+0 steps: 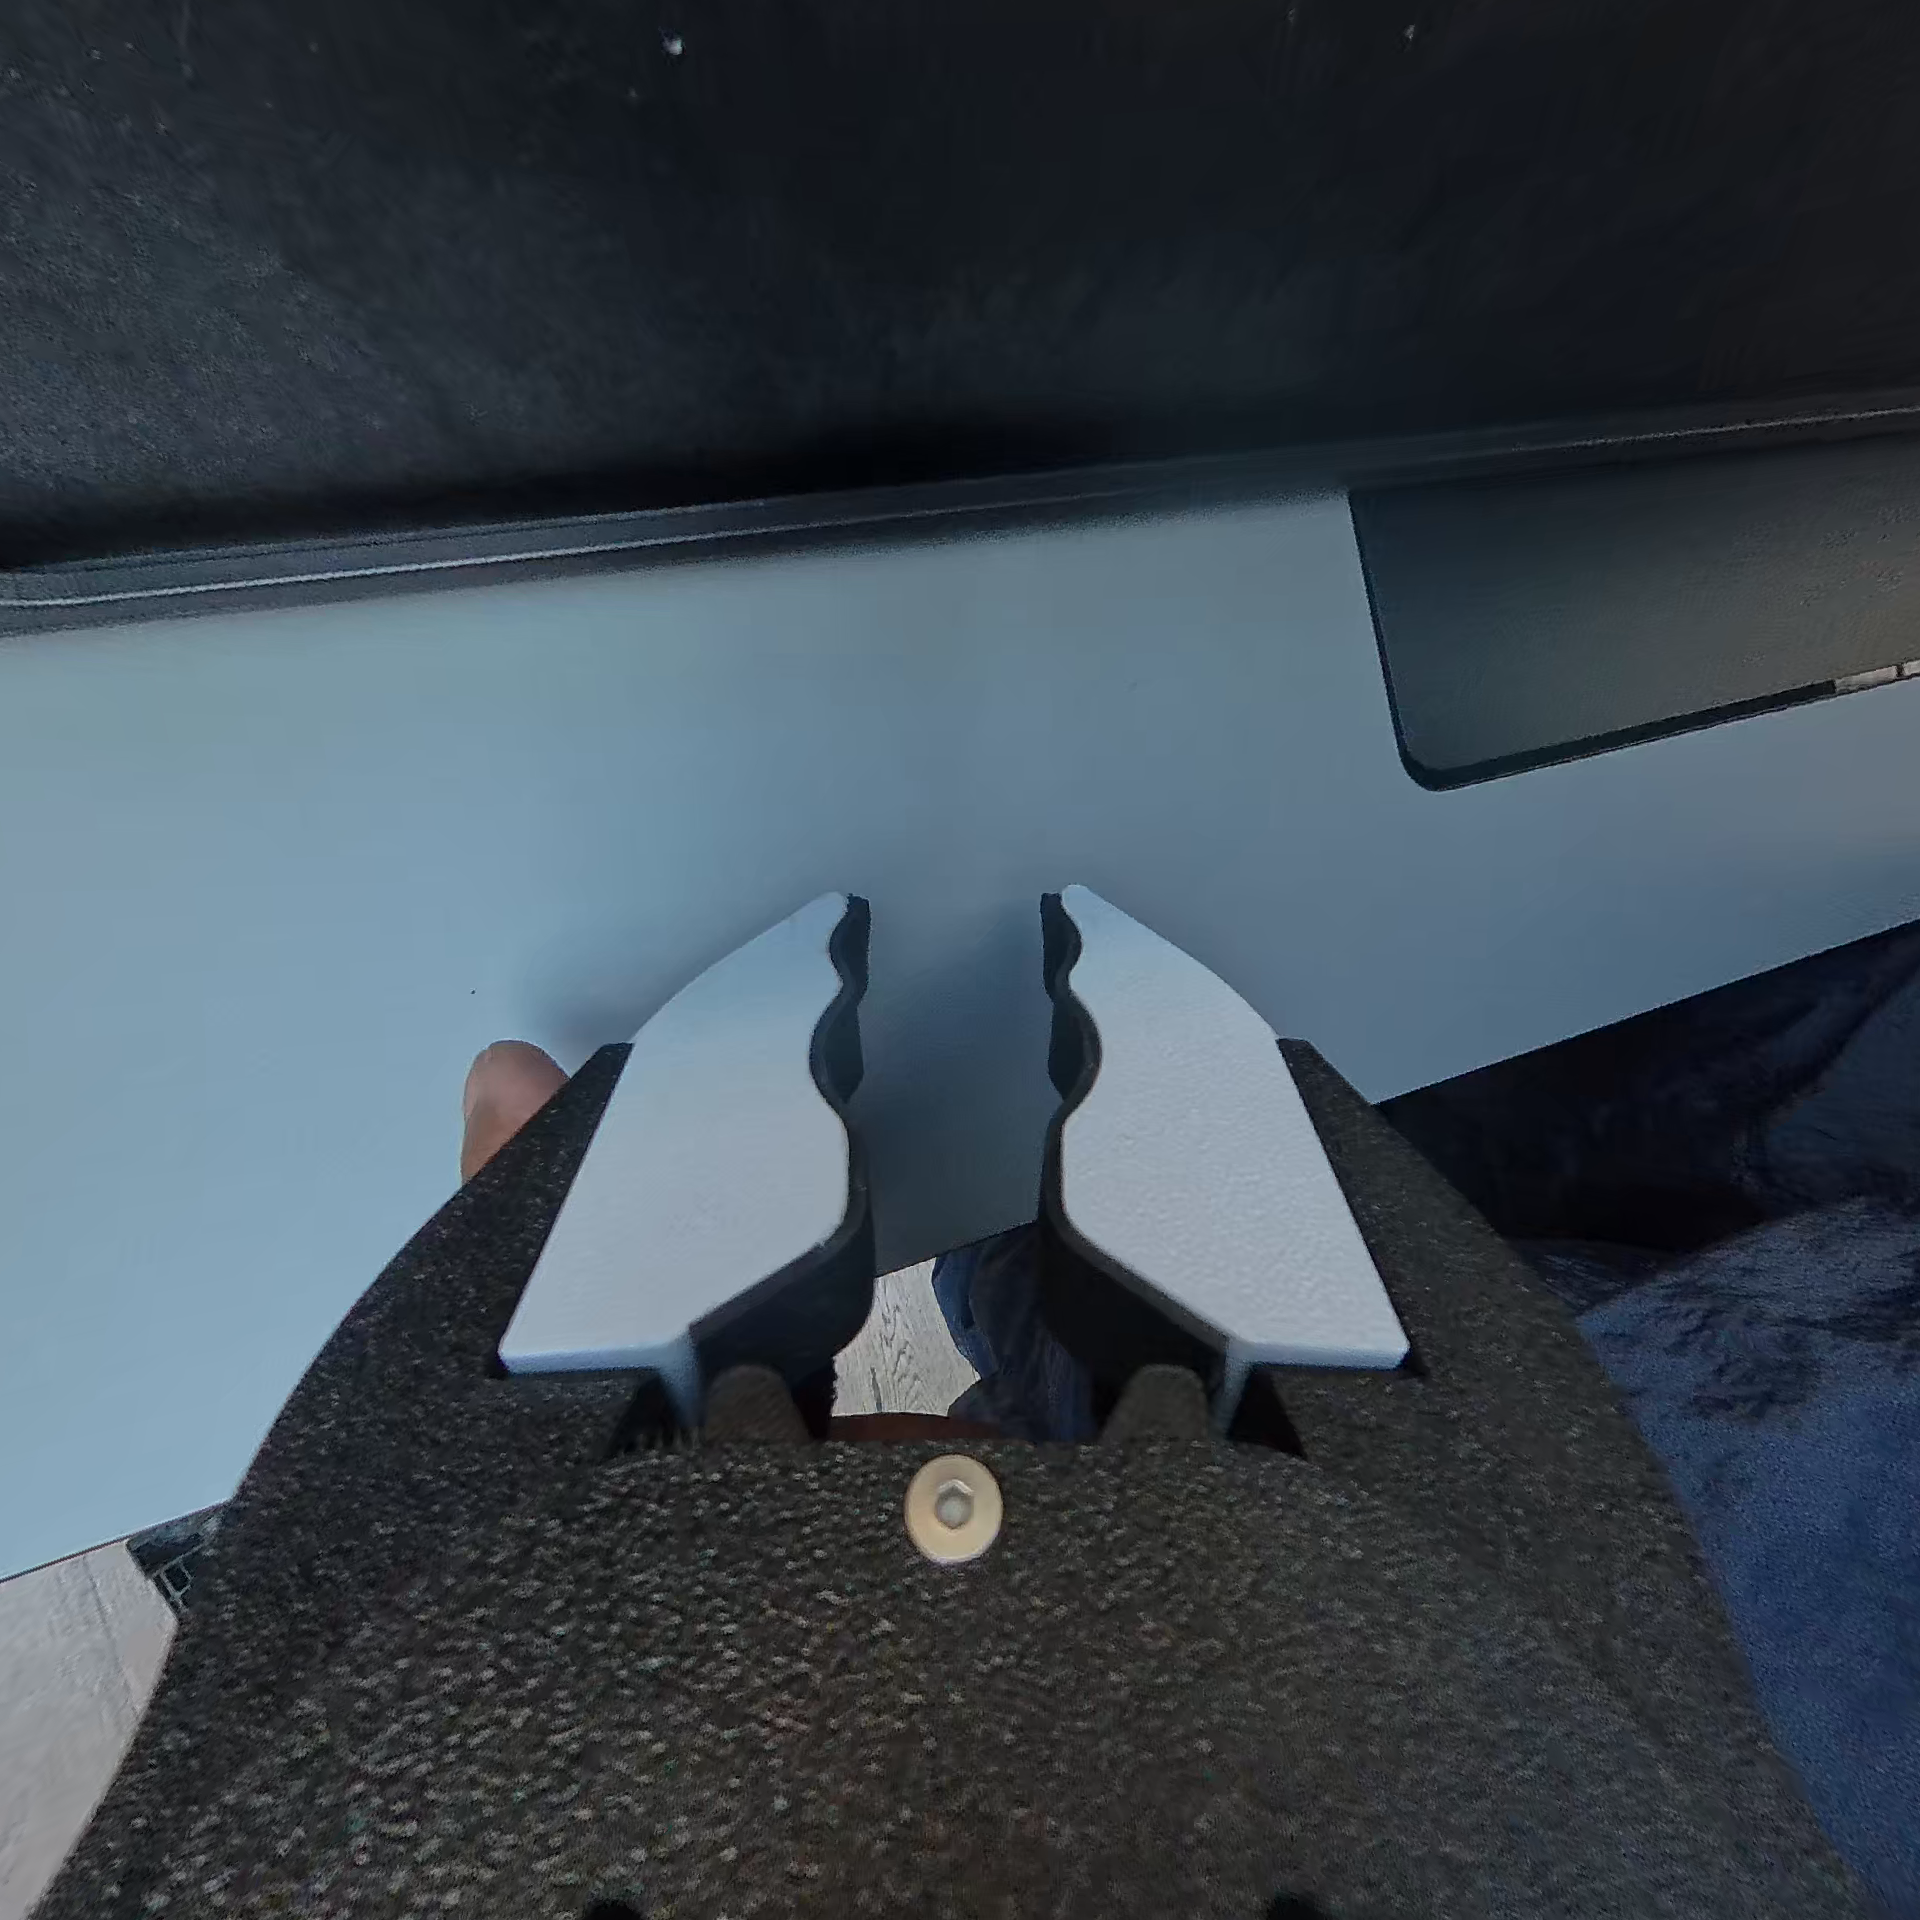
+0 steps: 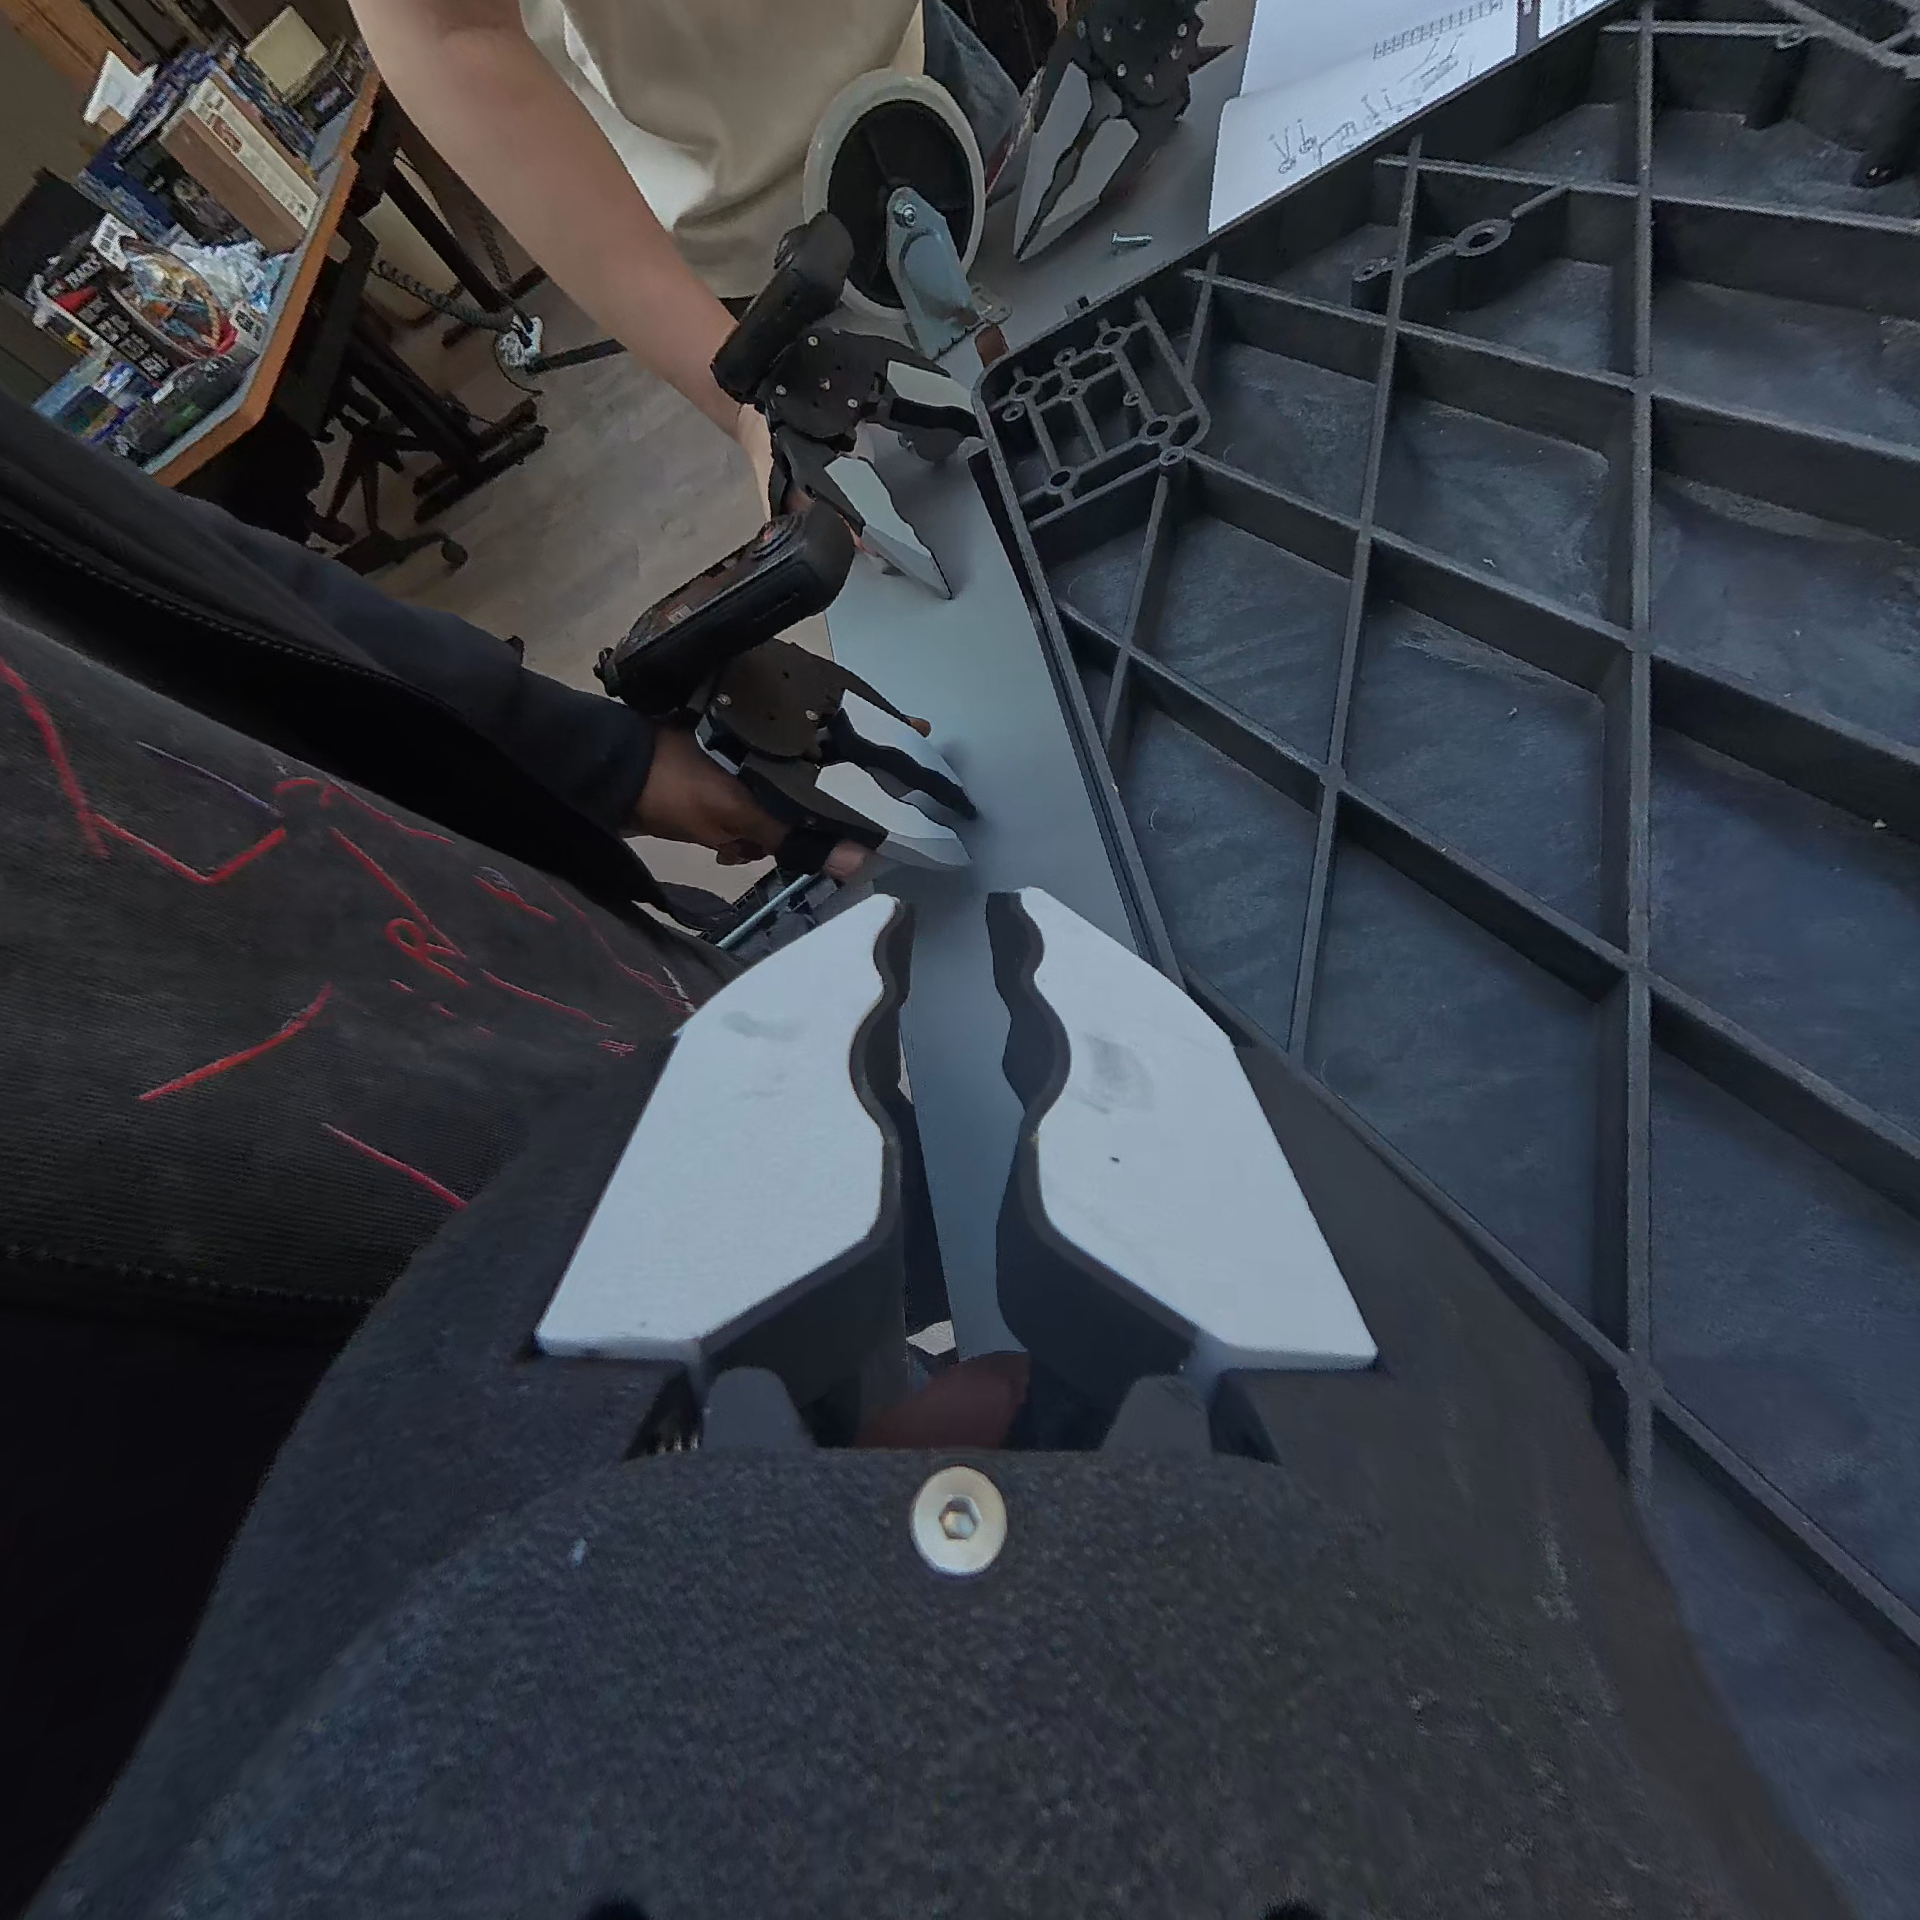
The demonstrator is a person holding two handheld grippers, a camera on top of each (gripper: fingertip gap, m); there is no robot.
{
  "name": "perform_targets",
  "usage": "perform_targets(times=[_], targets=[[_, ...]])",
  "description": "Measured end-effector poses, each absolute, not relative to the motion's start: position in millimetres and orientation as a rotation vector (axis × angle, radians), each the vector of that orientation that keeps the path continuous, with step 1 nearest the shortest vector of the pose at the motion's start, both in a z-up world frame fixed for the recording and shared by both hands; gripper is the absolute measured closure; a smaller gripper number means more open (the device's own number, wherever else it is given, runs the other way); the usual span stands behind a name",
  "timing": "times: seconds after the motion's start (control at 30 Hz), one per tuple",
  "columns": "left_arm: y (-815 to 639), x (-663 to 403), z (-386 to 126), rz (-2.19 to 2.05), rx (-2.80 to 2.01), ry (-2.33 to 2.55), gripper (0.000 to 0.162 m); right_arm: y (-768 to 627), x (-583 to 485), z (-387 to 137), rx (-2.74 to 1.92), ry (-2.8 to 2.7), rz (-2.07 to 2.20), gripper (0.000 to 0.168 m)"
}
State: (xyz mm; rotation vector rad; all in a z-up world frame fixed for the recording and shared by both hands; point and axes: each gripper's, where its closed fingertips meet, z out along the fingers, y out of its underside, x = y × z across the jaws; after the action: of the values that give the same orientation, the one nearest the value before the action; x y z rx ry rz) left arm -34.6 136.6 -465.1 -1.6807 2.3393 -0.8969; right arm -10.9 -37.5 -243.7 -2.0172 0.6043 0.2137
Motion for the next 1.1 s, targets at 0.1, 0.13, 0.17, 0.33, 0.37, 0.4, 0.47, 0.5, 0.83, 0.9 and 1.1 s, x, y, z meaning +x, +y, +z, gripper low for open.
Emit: perform_targets(times=[0.1,0.13,0.17,0.33,0.37,0.4,0.47,0.5,0.83,0.9,1.1], targets=[[135,-34,-465,-0.888,-1.677,2.346,0.131,-42,-7,-251,-2.040,0.622,0.186,0.154],[135,-34,-465,-0.885,-1.677,2.348,0.131,-45,-5,-254,-2.051,0.629,0.173,0.155],[135,-34,-466,-0.882,-1.677,2.350,0.132,-47,-4,-257,-2.062,0.636,0.159,0.155],[135,-33,-466,-0.868,-1.680,2.361,0.136,-62,7,-276,-2.139,0.688,0.071,0.158],[135,-33,-466,-0.863,-1.682,2.360,0.137,-66,9,-280,-2.154,0.702,0.054,0.159],[136,-32,-467,-0.859,-1.684,2.359,0.139,-70,12,-284,-2.168,0.717,0.035,0.161],[137,-32,-467,-0.853,-1.696,2.360,0.145,-79,17,-292,-2.201,0.750,-0.007,0.166],[138,-32,-468,-0.849,-1.701,2.364,0.150,-85,19,-297,-2.220,0.769,-0.030,0.168],[137,-34,-469,-0.830,-1.653,2.402,0.162,-127,31,-328,-2.304,0.924,-0.154,0.168],[136,-34,-469,-0.836,-1.652,2.405,0.162,-133,32,-332,-2.318,0.946,-0.176,0.168],[136,-33,-469,-0.839,-1.652,2.407,0.162,-146,34,-341,-2.351,0.999,-0.224,0.168]])
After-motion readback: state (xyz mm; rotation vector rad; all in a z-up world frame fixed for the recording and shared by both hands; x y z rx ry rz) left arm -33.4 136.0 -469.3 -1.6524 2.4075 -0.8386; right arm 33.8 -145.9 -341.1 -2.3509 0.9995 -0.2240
